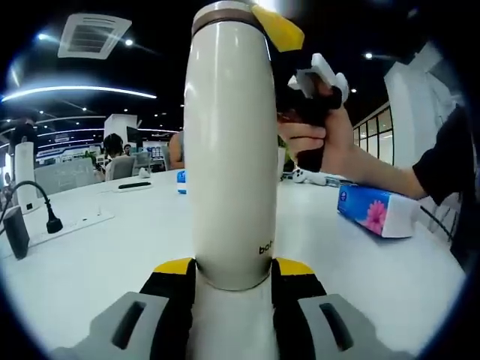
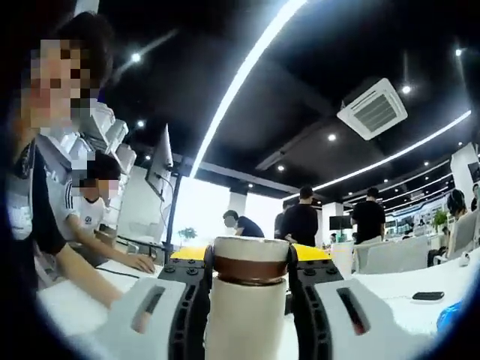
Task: Grasp the water cup twist off the cup lid place the cup lid on the table
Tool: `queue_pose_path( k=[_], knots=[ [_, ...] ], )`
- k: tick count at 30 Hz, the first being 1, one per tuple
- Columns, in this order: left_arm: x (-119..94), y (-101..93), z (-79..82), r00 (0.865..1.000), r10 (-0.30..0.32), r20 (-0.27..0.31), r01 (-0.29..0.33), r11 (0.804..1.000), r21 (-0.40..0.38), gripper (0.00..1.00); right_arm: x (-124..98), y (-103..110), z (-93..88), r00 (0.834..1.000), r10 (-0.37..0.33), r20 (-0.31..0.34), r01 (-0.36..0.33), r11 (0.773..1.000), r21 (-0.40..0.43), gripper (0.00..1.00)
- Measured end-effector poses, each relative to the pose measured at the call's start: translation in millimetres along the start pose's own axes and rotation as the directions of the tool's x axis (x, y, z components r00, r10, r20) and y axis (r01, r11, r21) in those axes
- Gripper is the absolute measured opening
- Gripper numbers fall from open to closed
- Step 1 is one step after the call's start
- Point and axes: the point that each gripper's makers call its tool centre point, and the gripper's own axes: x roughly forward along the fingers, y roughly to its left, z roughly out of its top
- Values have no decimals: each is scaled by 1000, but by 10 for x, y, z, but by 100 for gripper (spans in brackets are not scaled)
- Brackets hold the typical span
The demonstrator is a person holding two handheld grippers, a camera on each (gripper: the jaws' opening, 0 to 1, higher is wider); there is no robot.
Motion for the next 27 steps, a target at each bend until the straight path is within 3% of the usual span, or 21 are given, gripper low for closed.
queue_pose_path(
  k=[17,23,27],
  knots=[
    [-4,32,8,1000,3,-1,-3,1000,-2,42,53,54,-60,988,152,16,-152,984,95,43],
    [2,56,10,1000,3,-1,-3,1000,-2,42,30,6,-78,991,135,14,-136,980,148,43],
    [5,64,12,1000,2,0,-2,1000,-1,42,16,-40,-143,996,92,-21,-88,986,143,56]
  ],
)
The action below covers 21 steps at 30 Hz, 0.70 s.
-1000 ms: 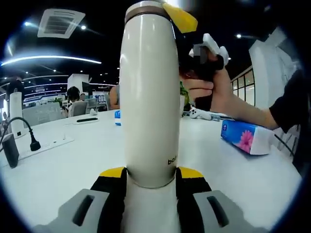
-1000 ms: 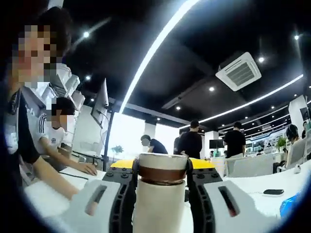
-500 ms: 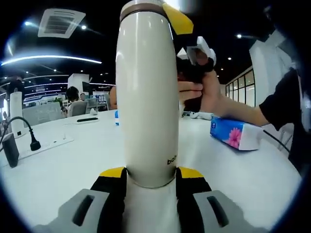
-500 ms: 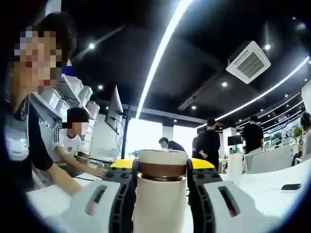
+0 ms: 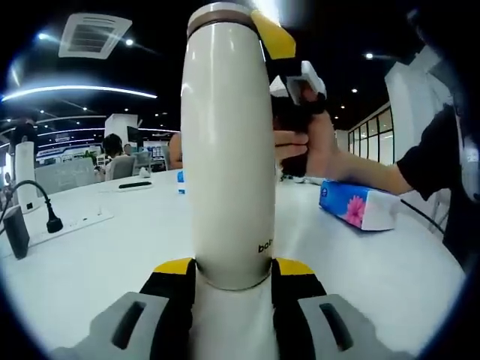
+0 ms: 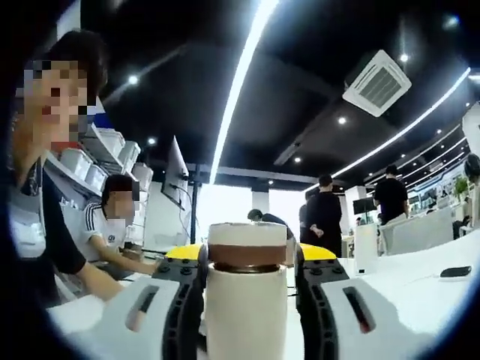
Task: Grasp the water cup twist off the cup lid place the cup lid on the table
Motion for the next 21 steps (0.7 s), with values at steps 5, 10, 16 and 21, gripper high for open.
queue_pose_path(
  k=[5,10,16,21],
  knots=[
    [-2,-4,3,1000,-2,1,2,1000,2,42,-19,28,-16,999,-41,-16,41,999,-17,59],
    [-13,-17,6,1000,-1,2,1,1000,3,42,-33,24,-34,994,-103,-37,99,991,-88,59],
    [-28,-62,6,1000,0,1,0,1000,3,42,-98,32,8,983,-182,-27,178,979,-102,59],
    [-33,-74,5,1000,3,1,-3,1000,3,42,-104,165,27,974,-223,-22,218,966,-142,60]
  ],
)
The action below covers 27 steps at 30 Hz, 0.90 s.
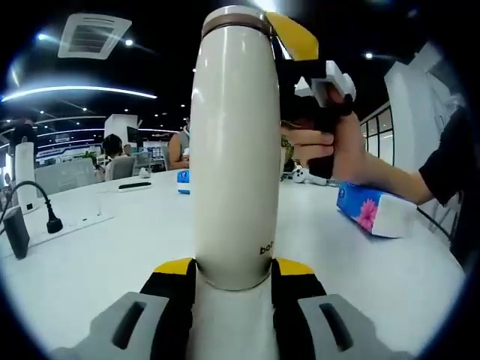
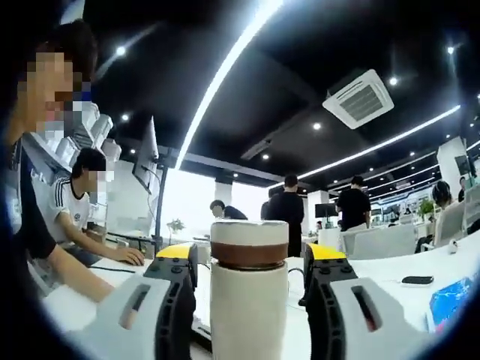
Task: Grasp the water cup twist off the cup lid place the cup lid on the table
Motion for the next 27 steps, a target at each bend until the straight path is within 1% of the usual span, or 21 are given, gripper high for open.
queue_pose_path(
  k=[3,4,7,10,15,16,18,20,21,23,24,27],
  knots=[
    [-2,-8,-1,1000,2,0,-2,1000,0,42,-19,49,17,999,-39,-6,39,999,-36,60],
    [-1,-9,-1,1000,3,-1,-3,1000,0,42,-30,43,13,998,-66,-14,65,996,-55,60],
    [-1,-12,-1,1000,4,-1,-4,1000,-1,42,-67,13,-35,988,-150,-43,146,986,-85,59],
    [1,-11,-1,1000,4,-1,-4,1000,-1,42,-101,18,-40,979,-200,-47,196,977,-89,59],
    [4,-10,-2,1000,6,-2,-6,1000,-2,42,-156,24,29,965,-261,-28,257,961,-101,59],
    [5,-9,-2,1000,6,-2,-6,1000,-2,42,-158,27,33,964,-264,-26,260,960,-101,59],
    [7,-4,-2,1000,8,-2,-8,1000,-2,42,-169,19,47,955,-297,-19,293,950,-107,59],
    [6,-3,-3,1000,8,-2,-8,1000,-3,42,-166,17,35,949,-315,-22,311,944,-107,59],
    [6,-1,-3,1000,9,-2,-9,1000,-2,42,-167,2,15,941,-336,-26,332,937,-109,59],
    [5,1,-3,1000,11,-2,-11,1000,-3,42,-152,-3,-10,937,-348,-32,343,933,-108,59],
    [5,3,-4,1000,12,-2,-12,1000,-3,42,-152,-22,-33,929,-368,-39,361,925,-117,59],
    [4,6,-3,1000,14,-3,-14,1000,-3,42,-146,-30,-35,923,-384,-39,377,918,-121,59]
  ],
)
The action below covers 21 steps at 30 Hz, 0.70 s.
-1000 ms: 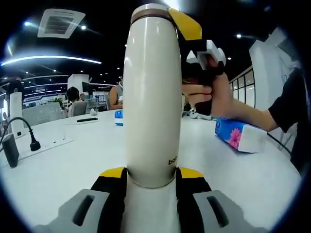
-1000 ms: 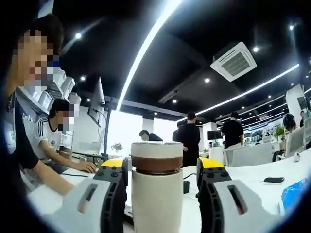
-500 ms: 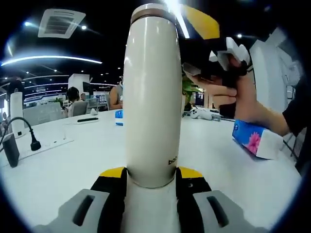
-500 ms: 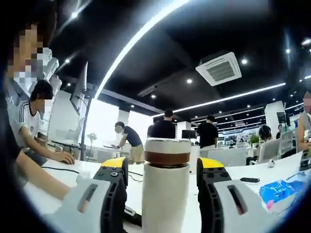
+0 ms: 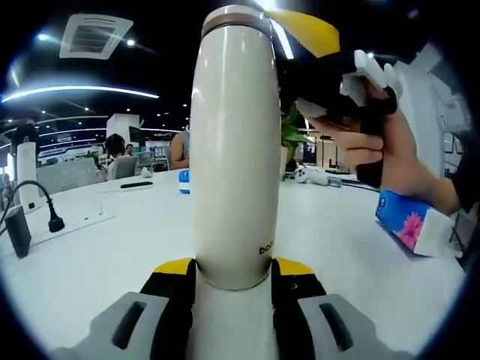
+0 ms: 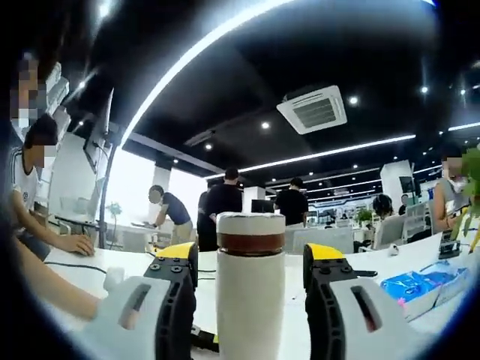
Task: Grasp the water cup twist off the cup lid place the cup lid on the table
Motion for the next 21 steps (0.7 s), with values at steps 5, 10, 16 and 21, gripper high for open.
queue_pose_path(
  k=[5,10,16,21],
  knots=[
    [1,4,0,1000,0,0,0,1000,-1,42,1,-6,25,1000,-30,8,30,1000,-10,58],
    [4,8,-2,1000,0,-1,0,1000,-1,42,18,22,28,999,-47,10,47,999,-22,58],
    [5,7,-4,1000,0,-1,0,1000,-1,42,29,73,55,998,-64,16,65,997,-41,58],
    [8,3,-8,1000,-1,-1,1,1000,-1,42,43,98,57,996,-84,16,85,994,-67,58]
  ],
)
